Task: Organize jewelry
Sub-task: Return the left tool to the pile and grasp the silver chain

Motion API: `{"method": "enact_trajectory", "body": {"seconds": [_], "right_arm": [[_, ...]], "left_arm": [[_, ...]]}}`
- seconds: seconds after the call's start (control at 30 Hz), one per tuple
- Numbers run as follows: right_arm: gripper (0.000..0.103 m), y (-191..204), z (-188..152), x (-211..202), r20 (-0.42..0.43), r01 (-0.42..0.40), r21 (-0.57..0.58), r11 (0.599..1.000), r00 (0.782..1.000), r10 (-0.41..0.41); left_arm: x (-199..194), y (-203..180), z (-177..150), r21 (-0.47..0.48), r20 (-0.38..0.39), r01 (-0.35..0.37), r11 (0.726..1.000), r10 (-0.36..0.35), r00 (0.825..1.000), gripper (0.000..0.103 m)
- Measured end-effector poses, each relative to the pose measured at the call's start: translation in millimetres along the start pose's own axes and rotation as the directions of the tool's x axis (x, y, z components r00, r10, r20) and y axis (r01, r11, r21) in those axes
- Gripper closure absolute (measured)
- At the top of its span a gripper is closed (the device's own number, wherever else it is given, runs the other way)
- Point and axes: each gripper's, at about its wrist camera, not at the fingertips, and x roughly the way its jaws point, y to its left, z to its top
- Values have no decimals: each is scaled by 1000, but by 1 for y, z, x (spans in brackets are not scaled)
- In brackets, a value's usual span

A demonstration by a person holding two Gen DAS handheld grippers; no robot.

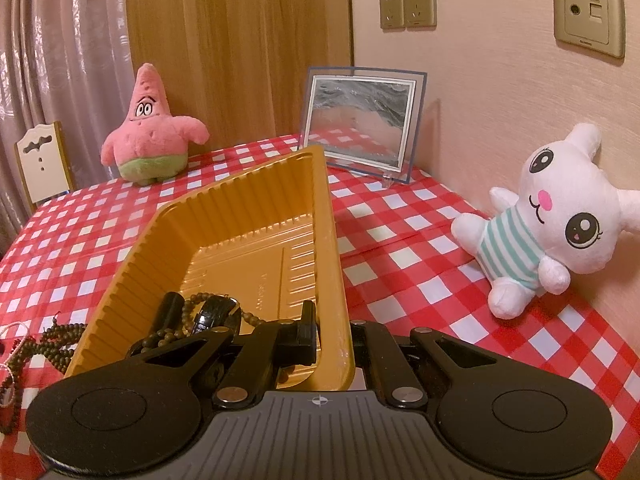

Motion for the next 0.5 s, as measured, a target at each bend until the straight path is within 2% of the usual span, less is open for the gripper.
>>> {"method": "enact_trajectory", "body": {"seconds": [0.1, 0.23, 0.43, 0.5], "right_arm": [[99, -1, 1, 2, -3, 3, 0, 1000, 1000, -3], [99, 0, 1, 3, -6, 11, -2, 1000, 1000, -11], [99, 0, 1, 3, -6, 14, -2, 1000, 1000, -14], [99, 0, 1, 3, -6, 14, -4, 1000, 1000, -14]], "left_arm": [[5, 16, -8, -43, -31, -33, 999, 32, 999, 87], [15, 23, -9, -93, -52, -39, 995, 34, 998, 87], [20, 18, -9, -54, -58, -43, 998, 39, 998, 90], [22, 19, -10, -42, -60, -43, 998, 41, 997, 99]]}}
